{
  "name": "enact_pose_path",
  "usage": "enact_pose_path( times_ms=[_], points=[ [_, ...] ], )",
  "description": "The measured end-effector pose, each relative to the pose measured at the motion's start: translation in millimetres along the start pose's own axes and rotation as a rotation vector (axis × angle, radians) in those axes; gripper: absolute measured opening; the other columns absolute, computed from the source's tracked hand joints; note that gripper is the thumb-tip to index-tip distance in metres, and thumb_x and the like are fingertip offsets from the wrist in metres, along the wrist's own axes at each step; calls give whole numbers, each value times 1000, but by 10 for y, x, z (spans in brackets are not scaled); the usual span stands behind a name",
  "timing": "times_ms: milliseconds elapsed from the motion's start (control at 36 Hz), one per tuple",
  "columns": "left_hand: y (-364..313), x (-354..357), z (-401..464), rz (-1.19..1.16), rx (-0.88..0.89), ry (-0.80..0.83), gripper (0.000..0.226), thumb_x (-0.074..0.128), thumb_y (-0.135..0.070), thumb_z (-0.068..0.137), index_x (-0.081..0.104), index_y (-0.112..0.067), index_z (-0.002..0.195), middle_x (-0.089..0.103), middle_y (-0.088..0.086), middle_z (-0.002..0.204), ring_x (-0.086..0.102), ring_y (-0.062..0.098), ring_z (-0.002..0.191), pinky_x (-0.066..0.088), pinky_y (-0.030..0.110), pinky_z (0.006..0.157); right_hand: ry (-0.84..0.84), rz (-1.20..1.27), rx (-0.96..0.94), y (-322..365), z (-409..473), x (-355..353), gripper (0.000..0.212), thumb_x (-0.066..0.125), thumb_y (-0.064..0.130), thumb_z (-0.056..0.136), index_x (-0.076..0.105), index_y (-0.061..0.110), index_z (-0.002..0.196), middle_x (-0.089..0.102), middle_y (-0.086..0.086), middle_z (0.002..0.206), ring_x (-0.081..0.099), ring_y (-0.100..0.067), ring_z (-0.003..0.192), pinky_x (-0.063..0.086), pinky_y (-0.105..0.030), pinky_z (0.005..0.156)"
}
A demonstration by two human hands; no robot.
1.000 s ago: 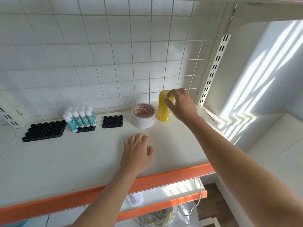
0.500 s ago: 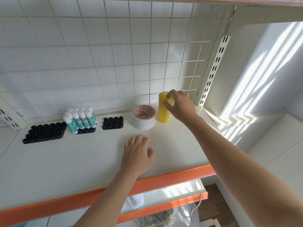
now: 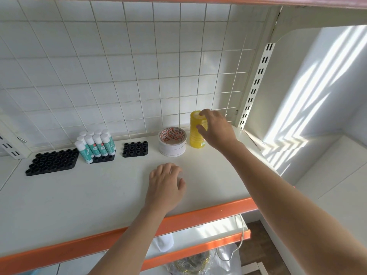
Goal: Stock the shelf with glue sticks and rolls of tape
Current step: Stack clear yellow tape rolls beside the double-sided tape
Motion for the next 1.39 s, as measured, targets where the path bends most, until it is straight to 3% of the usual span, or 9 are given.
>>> enact_pose_path(
  times_ms=[222,333,444,722,917,1028,1167,1250,1389],
  points=[
    [-31,-74,2,33,-15,44,34,37,-38,78,63,-21,91,62,-2,97,56,25,91,44,39,79,-23,-16,14,109,-516,-152,46,51,31,95,43,20,139,45,-8,140,39,-32,129,41,-48,99],
    [-79,-102,14,41,8,190,45,31,-38,81,64,-15,100,62,4,104,56,30,99,45,40,83,-12,-22,-17,145,-832,-242,47,51,33,95,43,22,140,44,-6,142,39,-30,130,40,-46,98],
    [-198,-313,17,62,11,362,20,44,-25,93,60,-18,102,55,1,109,50,24,111,42,34,86,-10,28,-49,161,-1045,-312,45,52,34,95,44,25,138,46,-5,140,41,-30,128,42,-46,98],
    [-407,-1681,-302,36,35,132,14,45,-33,95,58,-27,94,58,-11,93,56,12,92,37,27,69,-155,165,-189,652,-1284,-614,41,56,37,89,54,23,128,59,-4,121,55,-32,111,50,-45,86],
    [-247,-2467,-475,-52,-20,181,15,49,-37,91,61,-29,86,61,-17,78,58,6,81,50,31,78,-283,134,-255,1210,-1510,-960,38,58,37,89,58,22,125,63,-2,113,56,-29,109,48,-41,83],
    [-251,-2985,-607,-67,39,117,15,49,-41,91,61,-34,84,63,-24,80,58,-1,83,50,29,79,-355,126,-291,1520,-1638,-1255,37,60,36,91,55,23,126,61,2,114,57,-26,106,50,-36,79],
    [-298,-3764,-833,-133,169,2,18,45,-49,85,59,-38,82,64,-26,85,59,-3,80,52,32,73,-495,58,-334,2062,-1886,-1762,38,49,44,90,58,25,122,63,6,112,59,-20,100,38,-22,70],
    [-350,-4237,-972,-188,253,-88,18,47,-49,85,61,-38,81,63,-27,85,60,-2,81,52,31,71,-553,61,-377,2351,-2022,-2022,38,48,45,89,60,24,118,64,8,109,62,-19,98,46,-25,72],
    [-357,-4850,-1028,-275,330,-176,16,52,-42,79,65,-35,75,64,-25,78,59,-2,72,44,14,59,-651,75,-439,2729,-2136,-2422,34,53,43,89,63,22,115,64,7,107,64,-18,97,53,-33,73]
  ],
)
Point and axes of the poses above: each hand's wrist, its own z-axis towards the middle knuckle, its own x-axis out of the palm, y = z × x, the point moved 7 cm from there along z, towards the middle knuckle
